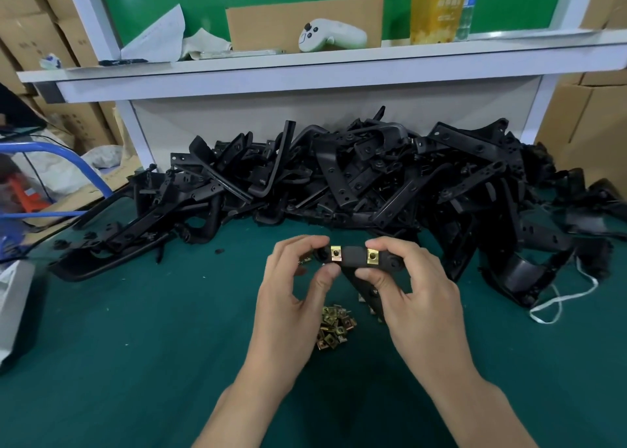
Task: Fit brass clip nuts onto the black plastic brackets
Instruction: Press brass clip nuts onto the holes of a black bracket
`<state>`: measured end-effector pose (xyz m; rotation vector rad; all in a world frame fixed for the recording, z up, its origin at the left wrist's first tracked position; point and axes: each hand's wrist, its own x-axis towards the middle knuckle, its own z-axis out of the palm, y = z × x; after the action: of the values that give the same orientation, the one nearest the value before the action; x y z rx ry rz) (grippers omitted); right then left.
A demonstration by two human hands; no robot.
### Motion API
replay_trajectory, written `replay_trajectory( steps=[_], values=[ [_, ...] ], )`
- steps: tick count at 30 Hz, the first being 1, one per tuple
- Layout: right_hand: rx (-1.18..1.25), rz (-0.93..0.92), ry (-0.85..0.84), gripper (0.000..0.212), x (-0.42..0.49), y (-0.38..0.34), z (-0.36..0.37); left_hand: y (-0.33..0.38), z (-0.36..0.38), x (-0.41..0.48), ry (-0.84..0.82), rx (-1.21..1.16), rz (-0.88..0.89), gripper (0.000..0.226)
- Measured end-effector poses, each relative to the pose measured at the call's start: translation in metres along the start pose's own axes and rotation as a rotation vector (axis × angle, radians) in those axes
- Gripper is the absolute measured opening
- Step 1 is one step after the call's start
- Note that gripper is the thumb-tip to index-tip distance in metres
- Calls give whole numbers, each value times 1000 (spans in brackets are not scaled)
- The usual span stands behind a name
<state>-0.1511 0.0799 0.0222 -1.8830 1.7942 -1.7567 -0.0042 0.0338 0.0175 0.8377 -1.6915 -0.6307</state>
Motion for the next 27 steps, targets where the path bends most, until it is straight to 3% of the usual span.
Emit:
replay_trajectory(
  steps=[8, 17, 27],
  values=[
    [50, 102, -103, 25, -1, 8, 0, -7, 0, -1, -45, 105, 61, 30],
    [25, 153, -162, 42, -2, 5, 0, -13, 2, -3, -56, 142, 108, 29],
    [3, 147, -138, 38, -2, 8, 2, -13, 4, -3, -40, 162, 98, 34]
  ],
)
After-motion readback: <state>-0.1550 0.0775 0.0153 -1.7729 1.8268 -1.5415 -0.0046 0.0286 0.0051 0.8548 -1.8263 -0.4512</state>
